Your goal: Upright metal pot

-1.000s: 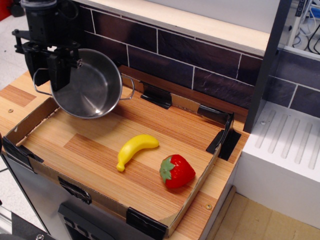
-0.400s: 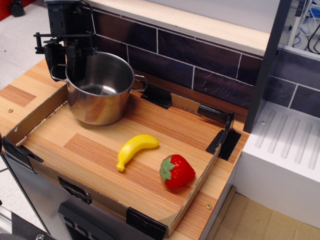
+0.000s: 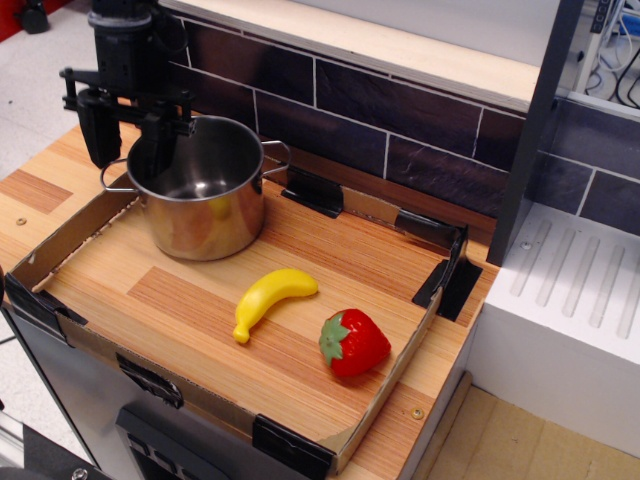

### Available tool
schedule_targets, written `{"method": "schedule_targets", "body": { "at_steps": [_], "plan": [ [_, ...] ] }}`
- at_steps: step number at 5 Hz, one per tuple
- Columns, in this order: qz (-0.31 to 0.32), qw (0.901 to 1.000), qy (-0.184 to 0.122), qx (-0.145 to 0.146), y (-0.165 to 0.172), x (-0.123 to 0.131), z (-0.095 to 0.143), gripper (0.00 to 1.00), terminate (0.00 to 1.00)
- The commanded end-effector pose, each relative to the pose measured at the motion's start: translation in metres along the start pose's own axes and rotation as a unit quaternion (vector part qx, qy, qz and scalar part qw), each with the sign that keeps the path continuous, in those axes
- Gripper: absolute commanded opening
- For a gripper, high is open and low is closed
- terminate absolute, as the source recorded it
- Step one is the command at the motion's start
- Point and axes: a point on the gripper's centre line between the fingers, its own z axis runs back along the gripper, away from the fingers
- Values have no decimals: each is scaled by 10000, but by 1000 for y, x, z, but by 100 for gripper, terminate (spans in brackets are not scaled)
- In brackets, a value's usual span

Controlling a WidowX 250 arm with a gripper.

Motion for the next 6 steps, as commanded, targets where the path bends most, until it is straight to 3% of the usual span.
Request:
{"method": "schedule_targets", "body": {
  "at_steps": [1, 2, 3, 5, 6],
  "plan": [
    [508, 9868, -1278, 860, 1, 2, 40, 100, 0],
    [648, 9803, -1617, 936, -7, -6, 70, 100, 0],
    [619, 9831, -1602, 627, -18, -17, 108, 100, 0],
    [291, 9882, -1470, 322, -35, -37, 167, 100, 0],
    [291, 9882, -1470, 322, -35, -37, 167, 100, 0]
  ]
}}
